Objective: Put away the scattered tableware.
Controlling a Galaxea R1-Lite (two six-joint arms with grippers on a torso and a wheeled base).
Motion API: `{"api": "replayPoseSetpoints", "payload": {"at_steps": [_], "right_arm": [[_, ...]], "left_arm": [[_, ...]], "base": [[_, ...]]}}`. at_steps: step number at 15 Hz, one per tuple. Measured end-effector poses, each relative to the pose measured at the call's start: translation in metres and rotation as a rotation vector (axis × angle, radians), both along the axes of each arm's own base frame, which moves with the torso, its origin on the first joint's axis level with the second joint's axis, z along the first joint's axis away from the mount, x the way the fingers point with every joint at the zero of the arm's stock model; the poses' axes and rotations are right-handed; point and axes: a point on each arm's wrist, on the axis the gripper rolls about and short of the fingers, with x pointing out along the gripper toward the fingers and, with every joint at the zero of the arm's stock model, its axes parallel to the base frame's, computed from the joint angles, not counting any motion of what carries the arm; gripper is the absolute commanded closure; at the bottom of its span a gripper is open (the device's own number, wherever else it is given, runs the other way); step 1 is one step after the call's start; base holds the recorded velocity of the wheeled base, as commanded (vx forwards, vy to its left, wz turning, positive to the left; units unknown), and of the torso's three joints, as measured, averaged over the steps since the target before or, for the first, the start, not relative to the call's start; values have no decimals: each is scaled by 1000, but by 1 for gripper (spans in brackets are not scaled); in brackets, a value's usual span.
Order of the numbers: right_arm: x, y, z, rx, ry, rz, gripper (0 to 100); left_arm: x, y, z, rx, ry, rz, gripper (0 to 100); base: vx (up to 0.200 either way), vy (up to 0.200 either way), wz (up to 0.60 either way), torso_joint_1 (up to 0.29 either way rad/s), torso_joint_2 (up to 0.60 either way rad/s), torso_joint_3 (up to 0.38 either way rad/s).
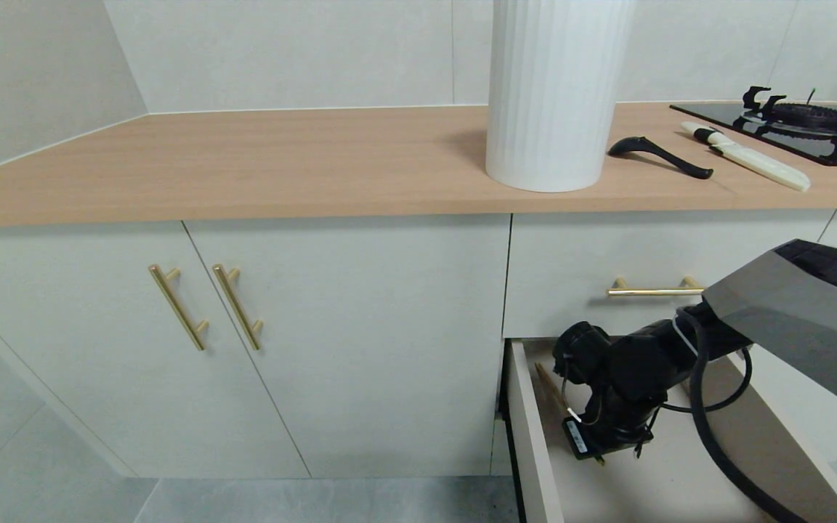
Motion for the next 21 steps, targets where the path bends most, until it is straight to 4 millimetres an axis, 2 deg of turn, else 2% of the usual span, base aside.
{"api": "replayPoseSetpoints", "payload": {"at_steps": [5, 6, 16, 19, 21], "right_arm": [[1, 0, -8, -8, 15, -2, 100], [1, 0, -8, -8, 16, -2, 0], [1, 0, -8, -24, 9, -6, 0], [-3, -3, 8, -16, -22, -11, 0], [-10, -8, 30, 1, -63, -8, 0]], "left_arm": [[0, 0, 0, 0, 0, 0, 0], [0, 0, 0, 0, 0, 0, 0], [0, 0, 0, 0, 0, 0, 0], [0, 0, 0, 0, 0, 0, 0], [0, 0, 0, 0, 0, 0, 0]], "base": [[0, 0, 0, 0, 0, 0], [0, 0, 0, 0, 0, 0], [0, 0, 0, 0, 0, 0], [0, 0, 0, 0, 0, 0], [0, 0, 0, 0, 0, 0]]}}
